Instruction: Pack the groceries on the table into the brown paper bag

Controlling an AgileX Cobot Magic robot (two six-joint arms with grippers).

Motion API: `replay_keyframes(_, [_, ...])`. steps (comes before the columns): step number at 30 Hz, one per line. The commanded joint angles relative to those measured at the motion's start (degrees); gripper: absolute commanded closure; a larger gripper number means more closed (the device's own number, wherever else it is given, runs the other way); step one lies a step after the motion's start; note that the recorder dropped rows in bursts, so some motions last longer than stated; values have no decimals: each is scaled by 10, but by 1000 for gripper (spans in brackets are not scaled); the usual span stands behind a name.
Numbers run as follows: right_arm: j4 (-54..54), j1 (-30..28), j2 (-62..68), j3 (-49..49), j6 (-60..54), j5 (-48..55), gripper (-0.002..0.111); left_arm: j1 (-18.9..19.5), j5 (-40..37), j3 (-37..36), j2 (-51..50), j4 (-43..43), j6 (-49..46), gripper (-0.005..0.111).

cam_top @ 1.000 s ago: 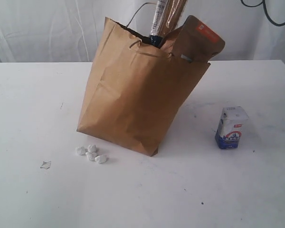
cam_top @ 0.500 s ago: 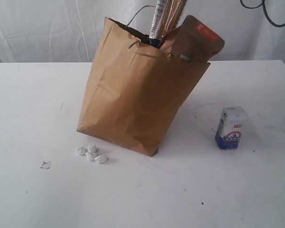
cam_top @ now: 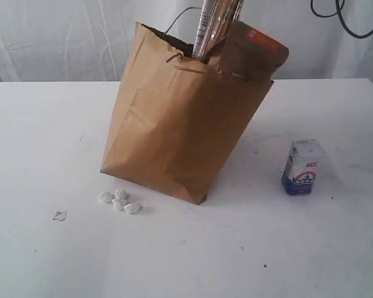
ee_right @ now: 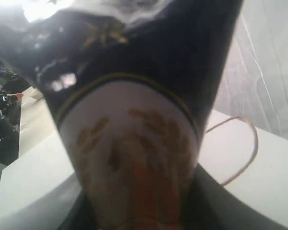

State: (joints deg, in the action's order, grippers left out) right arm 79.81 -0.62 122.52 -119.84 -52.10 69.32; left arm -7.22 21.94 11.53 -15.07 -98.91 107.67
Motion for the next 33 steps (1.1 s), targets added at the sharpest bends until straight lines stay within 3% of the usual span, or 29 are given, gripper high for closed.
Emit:
replay_keyframes(1, [-19,0,-22,-7,57,6,66,-2,4,-2,4,-10,3,107])
replay_keyframes(9, [-153,0,-45,-7,101,6,66,-2,4,-2,4,-10,3,107])
replay_keyframes(15, [-177,15,-47,-7,101,6,56,-2,1,-2,4,-10,3,107])
replay_keyframes(19, [-190,39,-47,-7,106,6,57,-2,-13,-2,4,-10,3,107])
replay_keyframes(23, [-194,52,-47,-7,107,6,67,-2,-23,-2,4,-10,3,107])
replay_keyframes(31, [-291,51,-47,-7,169,6,108,-2,-21,-2,4,-10,3,107])
replay_keyframes(33, [-282,53,-47,-7,169,6,108,-2,-22,-2,4,-10,3,107])
